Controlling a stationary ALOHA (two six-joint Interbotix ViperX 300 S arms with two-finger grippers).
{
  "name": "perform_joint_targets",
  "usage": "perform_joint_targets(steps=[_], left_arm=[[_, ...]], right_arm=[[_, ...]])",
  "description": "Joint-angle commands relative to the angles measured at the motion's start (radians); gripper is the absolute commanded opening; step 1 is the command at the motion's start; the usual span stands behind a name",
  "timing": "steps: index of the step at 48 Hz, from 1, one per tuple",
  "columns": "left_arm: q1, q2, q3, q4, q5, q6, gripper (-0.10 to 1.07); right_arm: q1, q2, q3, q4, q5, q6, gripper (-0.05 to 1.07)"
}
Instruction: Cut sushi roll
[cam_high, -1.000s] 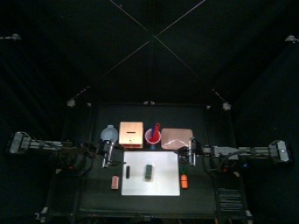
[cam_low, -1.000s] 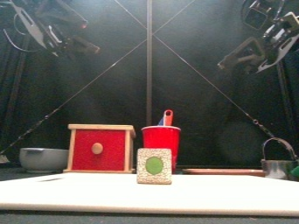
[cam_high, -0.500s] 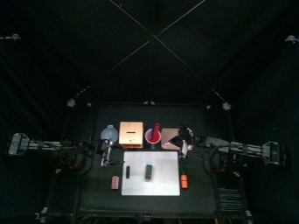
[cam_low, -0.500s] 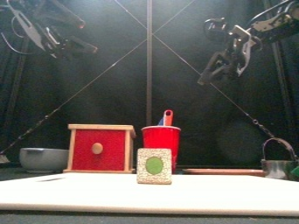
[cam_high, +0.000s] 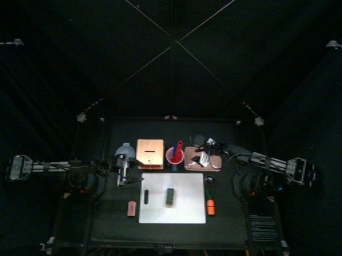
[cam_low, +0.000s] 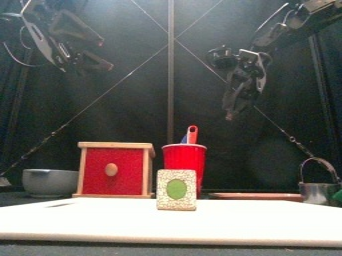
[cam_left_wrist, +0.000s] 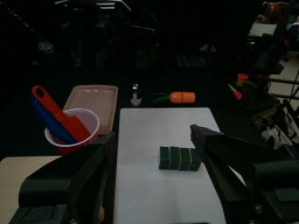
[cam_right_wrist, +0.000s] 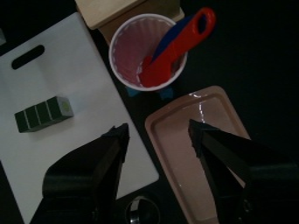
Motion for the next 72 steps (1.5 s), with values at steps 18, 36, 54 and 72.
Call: perform_joint_targets(steps=[18,36,54,72], left_arm=[[0.031,0.000,0.006,0.000,-0.008,0.002,0.99],[0.041,0.000,0.025,-0.003,-0.011,-0.002,0.99],[0.074,-0.002,0.057,-0.021,-0.057,-0.002,0.99],[0.095,-0.026,0.095,-0.071,-0.057,-0.002,0.99]], right_arm=[[-0.123,0.253,-0.331,0.115,0.227,-0.213,0.89],[-0.181,0.414,-0.525,0.187,0.376,-0.331,0.89],[-0.146,0.449,-0.565,0.187,0.396,-0.334,0.89],[-0.060,0.459,-0.578,0.183,0.445,-0.318,0.89]])
